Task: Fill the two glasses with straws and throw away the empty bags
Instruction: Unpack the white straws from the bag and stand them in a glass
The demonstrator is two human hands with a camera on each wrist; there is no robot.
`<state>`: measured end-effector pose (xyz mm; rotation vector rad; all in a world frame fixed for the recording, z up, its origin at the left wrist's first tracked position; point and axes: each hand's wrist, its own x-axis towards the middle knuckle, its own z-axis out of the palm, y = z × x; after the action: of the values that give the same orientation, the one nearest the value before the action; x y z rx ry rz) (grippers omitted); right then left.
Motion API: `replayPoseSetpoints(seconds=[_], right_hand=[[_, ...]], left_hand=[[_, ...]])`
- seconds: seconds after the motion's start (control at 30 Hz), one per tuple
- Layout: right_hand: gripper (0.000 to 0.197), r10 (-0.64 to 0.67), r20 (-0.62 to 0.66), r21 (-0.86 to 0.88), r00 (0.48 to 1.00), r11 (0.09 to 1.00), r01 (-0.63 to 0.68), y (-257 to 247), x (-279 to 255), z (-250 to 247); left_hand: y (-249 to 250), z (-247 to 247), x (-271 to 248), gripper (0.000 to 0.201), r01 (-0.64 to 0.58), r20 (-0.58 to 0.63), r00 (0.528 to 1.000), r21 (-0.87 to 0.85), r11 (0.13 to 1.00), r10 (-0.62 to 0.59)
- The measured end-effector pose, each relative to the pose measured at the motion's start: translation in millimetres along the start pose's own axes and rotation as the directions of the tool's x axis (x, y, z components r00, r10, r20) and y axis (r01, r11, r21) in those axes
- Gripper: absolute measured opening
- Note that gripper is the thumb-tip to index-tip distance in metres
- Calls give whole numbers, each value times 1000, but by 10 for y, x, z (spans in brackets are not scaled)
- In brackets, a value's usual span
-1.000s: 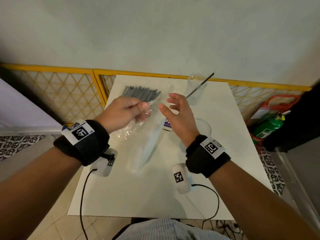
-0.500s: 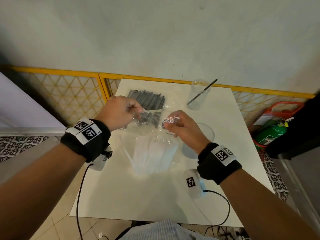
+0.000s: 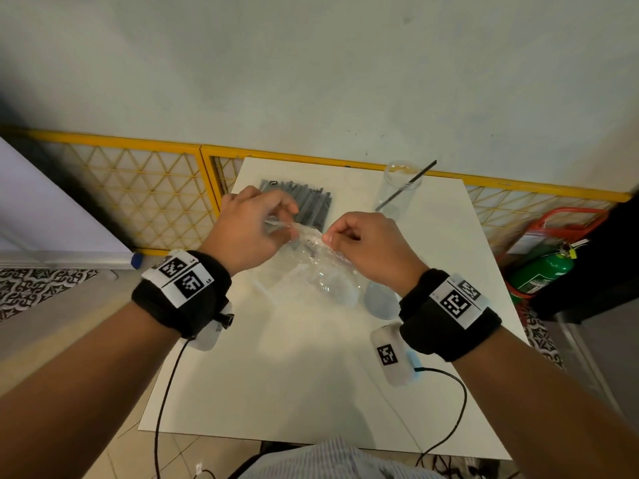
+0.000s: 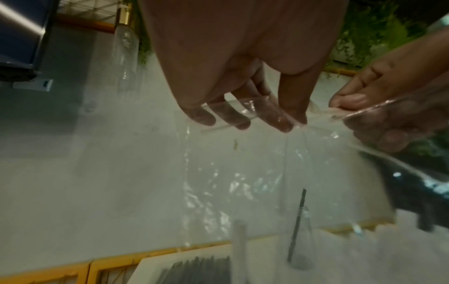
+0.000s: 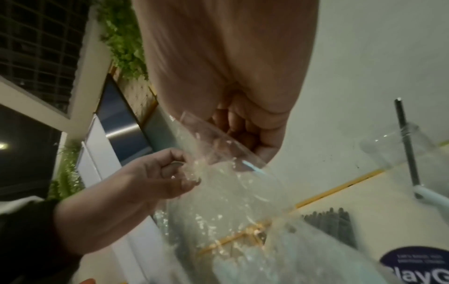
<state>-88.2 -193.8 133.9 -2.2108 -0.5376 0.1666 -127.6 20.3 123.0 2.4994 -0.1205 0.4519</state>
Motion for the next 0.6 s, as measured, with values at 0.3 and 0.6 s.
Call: replayPoseSetpoints(seconds=[0.3,0.6], right_hand=[[14,-39,322,-288,946,948,137,-63,-70,-87],[27,-93,-13,-186,996,978,89,47,-3,-12]], left_hand=[[-41,46,-98,41,37,29,999,-13,999,-37],[63,36,-131,63,-78,-133,985,244,967,113]])
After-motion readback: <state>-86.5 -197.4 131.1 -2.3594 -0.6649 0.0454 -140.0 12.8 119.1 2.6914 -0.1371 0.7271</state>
